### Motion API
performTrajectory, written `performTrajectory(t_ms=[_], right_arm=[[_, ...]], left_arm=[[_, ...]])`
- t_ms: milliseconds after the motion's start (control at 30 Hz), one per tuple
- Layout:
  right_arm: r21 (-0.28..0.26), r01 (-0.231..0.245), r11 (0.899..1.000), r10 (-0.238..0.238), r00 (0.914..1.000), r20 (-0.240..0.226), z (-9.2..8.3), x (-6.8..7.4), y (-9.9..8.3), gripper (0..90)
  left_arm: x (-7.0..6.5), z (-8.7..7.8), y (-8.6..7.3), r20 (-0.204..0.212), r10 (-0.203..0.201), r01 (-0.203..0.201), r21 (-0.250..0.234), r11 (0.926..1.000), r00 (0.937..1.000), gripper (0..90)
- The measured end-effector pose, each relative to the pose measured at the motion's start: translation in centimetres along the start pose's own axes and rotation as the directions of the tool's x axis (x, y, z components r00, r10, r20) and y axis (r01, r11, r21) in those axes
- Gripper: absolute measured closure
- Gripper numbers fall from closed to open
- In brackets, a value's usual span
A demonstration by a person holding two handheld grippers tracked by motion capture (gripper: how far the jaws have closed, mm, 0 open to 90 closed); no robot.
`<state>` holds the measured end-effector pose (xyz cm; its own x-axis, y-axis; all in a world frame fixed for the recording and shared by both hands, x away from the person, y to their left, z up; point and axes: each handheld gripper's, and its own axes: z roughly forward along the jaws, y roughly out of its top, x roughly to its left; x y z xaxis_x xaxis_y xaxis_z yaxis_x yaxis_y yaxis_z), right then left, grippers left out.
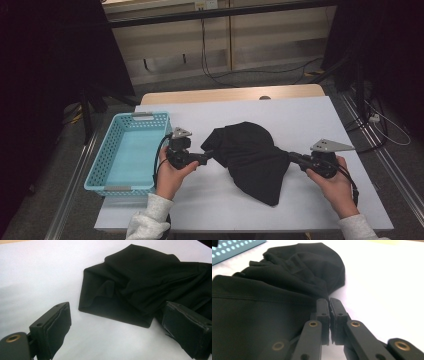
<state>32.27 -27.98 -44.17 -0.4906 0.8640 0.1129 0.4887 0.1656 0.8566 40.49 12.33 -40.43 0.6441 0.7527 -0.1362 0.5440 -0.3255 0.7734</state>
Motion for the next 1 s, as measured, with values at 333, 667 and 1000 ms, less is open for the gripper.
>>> performTrajectory(t_ms=[333,667,1000], right_arm=[[-0.008,0.033,0.999,-0.033,0.9993,-0.018,0.4,1.2,0.2,84.0],[-0.048,0.093,0.994,-0.097,0.9929,-0.07,1.0,3.7,1.9,54.7],[-0.024,0.193,0.981,-0.194,0.9726,-0.128,4.3,8.1,3.4,34.9]], left_arm=[[-0.2,-0.1,0.1,0.001,0.005,-0.005,-0.006,1.0,1.0,8.4],[-0.4,0.0,0.1,0.007,0.008,-0.008,-0.003,1.0,0.9999,8.4],[-0.6,0.2,-0.2,0.006,0.005,-0.005,0.007,1.0,1.0,8.4]])
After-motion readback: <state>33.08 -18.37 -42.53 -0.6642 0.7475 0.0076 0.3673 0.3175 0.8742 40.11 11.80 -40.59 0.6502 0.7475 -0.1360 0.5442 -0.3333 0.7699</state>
